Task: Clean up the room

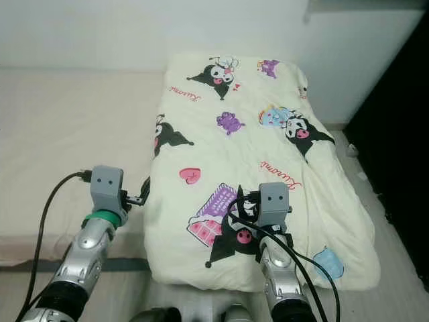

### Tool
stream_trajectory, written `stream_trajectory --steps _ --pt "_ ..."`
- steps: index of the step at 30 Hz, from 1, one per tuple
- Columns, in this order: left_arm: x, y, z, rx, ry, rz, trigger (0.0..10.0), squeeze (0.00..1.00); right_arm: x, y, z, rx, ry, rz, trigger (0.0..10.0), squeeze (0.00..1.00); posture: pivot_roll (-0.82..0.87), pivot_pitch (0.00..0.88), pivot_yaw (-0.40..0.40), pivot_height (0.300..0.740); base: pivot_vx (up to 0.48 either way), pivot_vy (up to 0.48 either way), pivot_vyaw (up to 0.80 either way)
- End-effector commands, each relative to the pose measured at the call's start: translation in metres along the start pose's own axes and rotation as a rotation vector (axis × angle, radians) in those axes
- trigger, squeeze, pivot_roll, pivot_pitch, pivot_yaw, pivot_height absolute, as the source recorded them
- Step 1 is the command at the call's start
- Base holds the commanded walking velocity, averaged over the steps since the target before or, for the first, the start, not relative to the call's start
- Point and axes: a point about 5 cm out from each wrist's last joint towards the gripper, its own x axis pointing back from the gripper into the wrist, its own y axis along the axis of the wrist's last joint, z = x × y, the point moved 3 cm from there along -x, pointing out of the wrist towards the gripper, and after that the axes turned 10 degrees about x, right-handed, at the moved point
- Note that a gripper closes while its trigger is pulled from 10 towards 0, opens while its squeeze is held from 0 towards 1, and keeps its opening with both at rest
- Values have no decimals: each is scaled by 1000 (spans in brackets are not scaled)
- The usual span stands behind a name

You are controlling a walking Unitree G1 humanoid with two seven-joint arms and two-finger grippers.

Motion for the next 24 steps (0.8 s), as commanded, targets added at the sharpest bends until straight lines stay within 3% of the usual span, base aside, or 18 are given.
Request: stream_trajectory --steps 1,8,24 --pt "3 -9 1 -11 4 32 10000 0 3 -9 -4 -27 -17 37 10000 0 -28 23 57 740 0 0 0" --pt "10 -25 0 -6 -6 83 10000 0 11 -30 1 -47 -28 131 10000 0 -37 41 71 740 0 0 0" --pt "18 -40 -3 -20 -30 133 10000 0 17 -36 9 -42 -8 146 10000 0 -41 47 75 740 0 0 0"
